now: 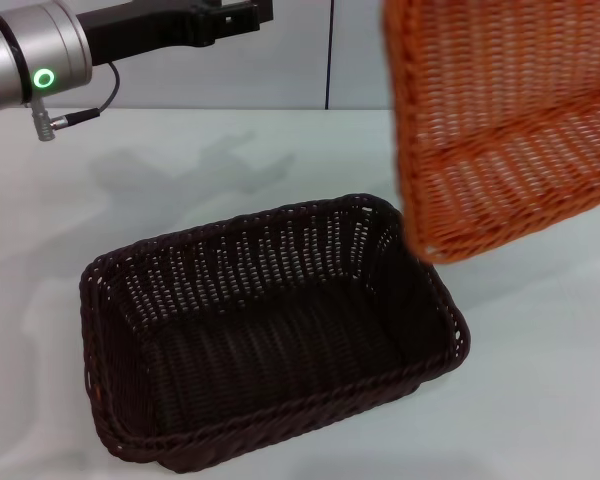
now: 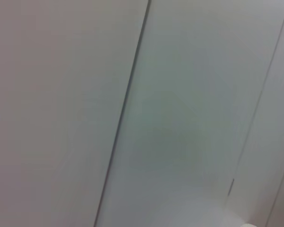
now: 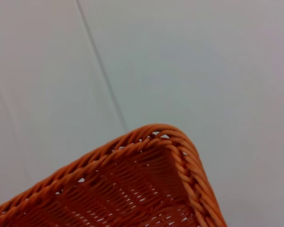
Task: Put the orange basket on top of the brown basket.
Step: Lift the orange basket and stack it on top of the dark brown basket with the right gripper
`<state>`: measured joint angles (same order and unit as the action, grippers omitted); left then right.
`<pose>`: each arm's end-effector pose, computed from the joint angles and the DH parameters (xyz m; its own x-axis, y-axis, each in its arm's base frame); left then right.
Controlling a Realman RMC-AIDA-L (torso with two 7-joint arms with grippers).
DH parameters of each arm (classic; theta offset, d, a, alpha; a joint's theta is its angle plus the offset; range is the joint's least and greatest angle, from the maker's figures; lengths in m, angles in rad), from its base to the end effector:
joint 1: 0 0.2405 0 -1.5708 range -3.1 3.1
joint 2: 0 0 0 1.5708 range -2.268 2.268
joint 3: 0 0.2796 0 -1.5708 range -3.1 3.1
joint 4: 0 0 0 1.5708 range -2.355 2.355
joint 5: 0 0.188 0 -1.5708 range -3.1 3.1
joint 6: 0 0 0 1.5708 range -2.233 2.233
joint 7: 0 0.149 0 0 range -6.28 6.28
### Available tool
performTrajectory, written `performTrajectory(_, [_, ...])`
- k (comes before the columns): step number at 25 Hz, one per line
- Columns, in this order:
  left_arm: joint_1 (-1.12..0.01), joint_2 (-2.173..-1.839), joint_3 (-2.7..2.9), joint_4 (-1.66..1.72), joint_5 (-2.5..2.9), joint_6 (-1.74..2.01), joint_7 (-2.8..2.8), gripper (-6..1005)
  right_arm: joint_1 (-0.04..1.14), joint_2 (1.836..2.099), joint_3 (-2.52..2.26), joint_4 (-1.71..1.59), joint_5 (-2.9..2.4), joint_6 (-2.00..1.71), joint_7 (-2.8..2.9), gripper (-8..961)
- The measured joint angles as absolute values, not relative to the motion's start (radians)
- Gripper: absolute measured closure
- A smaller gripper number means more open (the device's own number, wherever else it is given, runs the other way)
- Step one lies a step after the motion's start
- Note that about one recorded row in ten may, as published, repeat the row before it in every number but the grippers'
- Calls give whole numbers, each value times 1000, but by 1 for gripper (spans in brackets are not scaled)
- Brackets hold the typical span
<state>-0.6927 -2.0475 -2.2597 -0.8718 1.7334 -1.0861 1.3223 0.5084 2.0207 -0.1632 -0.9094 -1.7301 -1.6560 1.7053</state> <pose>-0.1781 0.4392 0.0430 0.6575 0.2870 0.6966 0.6485 -0.6863 -0.3294 0.2764 0.3427 0.1526 0.4244 -0.0850 -0.9015 -0.7379 -0.6095 -0.2899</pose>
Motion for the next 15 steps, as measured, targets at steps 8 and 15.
performTrajectory(8, [-702,-2052,-2253,-867,1733,-1040,1325,138,488,2063,-254,-622,-1617,-1724,1580,798])
performTrajectory(15, [-720,-2053,-2254,-856,1733,-1008,1330,138,494,2067,-299,-382,-1620,-1731,1439,798])
